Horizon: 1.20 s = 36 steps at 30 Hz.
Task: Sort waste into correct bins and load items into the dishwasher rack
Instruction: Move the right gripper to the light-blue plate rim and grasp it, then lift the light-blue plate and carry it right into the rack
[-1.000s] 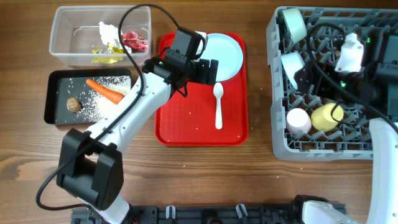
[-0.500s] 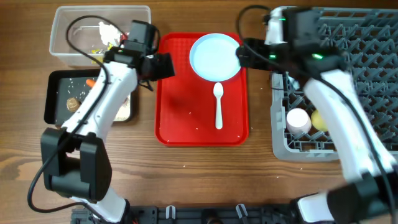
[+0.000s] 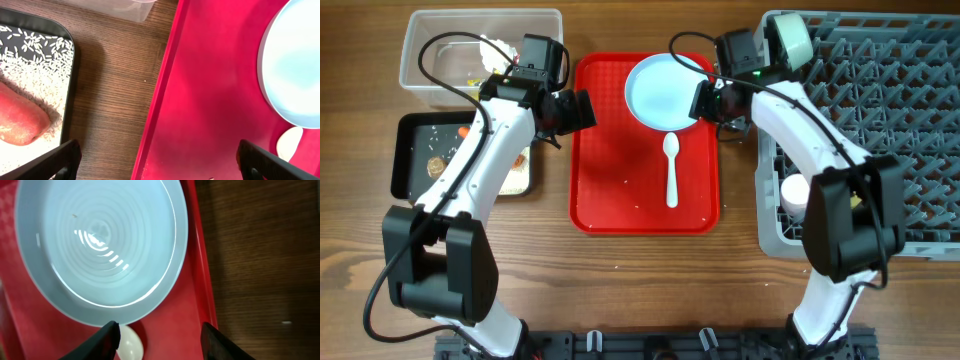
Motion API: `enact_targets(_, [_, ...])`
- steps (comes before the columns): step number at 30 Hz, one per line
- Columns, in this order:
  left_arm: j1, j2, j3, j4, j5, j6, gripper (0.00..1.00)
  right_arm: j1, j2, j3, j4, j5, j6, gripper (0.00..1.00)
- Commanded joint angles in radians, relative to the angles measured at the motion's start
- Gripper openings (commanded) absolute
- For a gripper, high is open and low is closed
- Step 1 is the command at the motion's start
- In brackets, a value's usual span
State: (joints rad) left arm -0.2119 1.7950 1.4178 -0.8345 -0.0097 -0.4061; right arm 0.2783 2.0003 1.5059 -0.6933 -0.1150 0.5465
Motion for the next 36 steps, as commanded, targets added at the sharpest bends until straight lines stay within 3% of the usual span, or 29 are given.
enact_targets(1, [0.005, 0.000, 0.004, 0.000, 0.009, -0.014, 1.00, 0.005, 0.045, 0.005, 0.007, 0.034, 0.040, 0.54])
enact_targets(14, [0.005, 0.000, 0.004, 0.000, 0.009, -0.014, 1.00, 0.006, 0.097, 0.004, 0.070, 0.066, 0.069, 0.45])
enact_targets(24, [0.005, 0.000, 0.004, 0.000, 0.009, -0.014, 1.00, 0.009, 0.127, -0.024, 0.160, 0.035, 0.085, 0.29])
enact_targets(36, [0.005, 0.000, 0.004, 0.000, 0.009, -0.014, 1.00, 0.010, 0.155, -0.024, 0.177, 0.025, 0.062, 0.29])
